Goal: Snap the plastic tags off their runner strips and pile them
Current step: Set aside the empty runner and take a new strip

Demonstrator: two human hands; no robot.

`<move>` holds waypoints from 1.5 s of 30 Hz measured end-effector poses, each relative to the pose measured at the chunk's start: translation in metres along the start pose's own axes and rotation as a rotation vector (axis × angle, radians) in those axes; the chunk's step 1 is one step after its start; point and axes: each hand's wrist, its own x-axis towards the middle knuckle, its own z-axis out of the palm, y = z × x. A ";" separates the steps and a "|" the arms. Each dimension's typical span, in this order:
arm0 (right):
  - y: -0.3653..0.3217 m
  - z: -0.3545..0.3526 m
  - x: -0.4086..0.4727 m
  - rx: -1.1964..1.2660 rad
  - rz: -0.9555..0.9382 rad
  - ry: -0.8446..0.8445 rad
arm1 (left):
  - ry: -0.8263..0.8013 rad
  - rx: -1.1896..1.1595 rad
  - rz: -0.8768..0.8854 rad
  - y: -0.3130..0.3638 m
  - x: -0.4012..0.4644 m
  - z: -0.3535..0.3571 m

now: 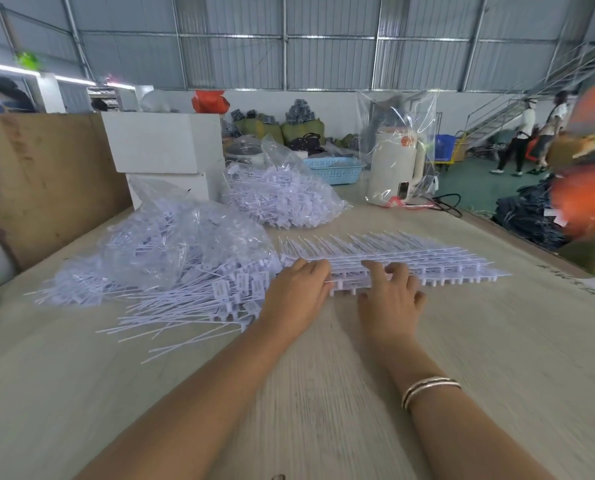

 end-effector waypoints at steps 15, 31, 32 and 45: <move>-0.009 -0.015 -0.007 0.092 -0.397 -0.266 | -0.129 -1.689 -1.356 0.068 -0.009 -0.014; 0.012 -0.040 0.053 -0.130 -0.383 -0.816 | -0.090 -1.355 -1.265 0.058 -0.034 -0.035; 0.013 -0.039 0.053 -0.122 -0.390 -0.807 | -0.093 -1.355 -1.246 0.059 -0.036 -0.038; -0.018 -0.012 0.049 -0.291 -0.482 -0.786 | -0.175 -1.302 -1.110 0.054 -0.046 -0.046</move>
